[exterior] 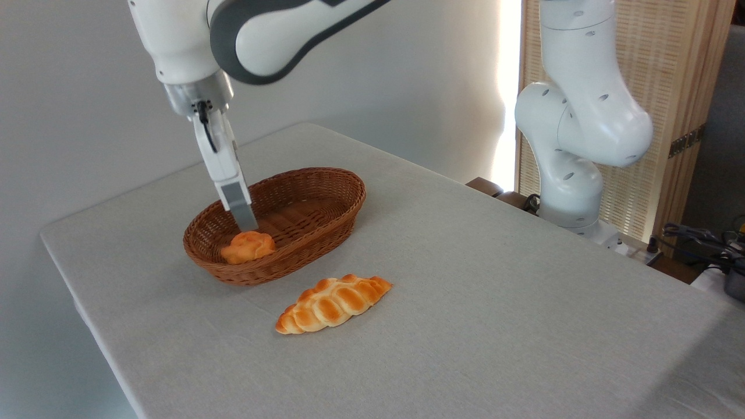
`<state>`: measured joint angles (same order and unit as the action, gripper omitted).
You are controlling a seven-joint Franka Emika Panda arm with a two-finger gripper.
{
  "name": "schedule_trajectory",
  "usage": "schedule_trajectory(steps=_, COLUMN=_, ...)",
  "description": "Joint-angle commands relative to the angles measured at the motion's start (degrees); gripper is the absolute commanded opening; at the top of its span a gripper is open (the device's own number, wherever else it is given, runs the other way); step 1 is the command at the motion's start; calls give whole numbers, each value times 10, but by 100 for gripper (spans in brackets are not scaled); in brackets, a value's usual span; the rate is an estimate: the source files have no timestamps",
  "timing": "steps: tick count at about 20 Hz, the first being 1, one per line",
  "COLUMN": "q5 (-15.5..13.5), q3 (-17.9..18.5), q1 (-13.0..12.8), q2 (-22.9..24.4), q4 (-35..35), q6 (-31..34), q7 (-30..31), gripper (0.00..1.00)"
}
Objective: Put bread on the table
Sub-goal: 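Lower the gripper into the wicker basket around the round roll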
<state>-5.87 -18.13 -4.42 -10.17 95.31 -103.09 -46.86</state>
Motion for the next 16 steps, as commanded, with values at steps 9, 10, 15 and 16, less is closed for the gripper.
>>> schedule_trajectory(steps=9, q5=-2, q3=-1, q1=-2, q2=-18, q4=38, q6=-55, q7=-109, gripper=100)
schedule_trajectory(steps=10, q5=-2, q3=-1, q1=-2, q2=-20, q4=38, q6=-55, q7=-109, gripper=100)
schedule_trajectory(steps=15, q5=-1, q3=-1, q1=-4, q2=-24, q4=59, q6=-110, q7=-109, gripper=100)
schedule_trajectory(steps=16, q5=-2, q3=-1, q1=-4, q2=-25, q4=61, q6=-113, q7=-109, gripper=100)
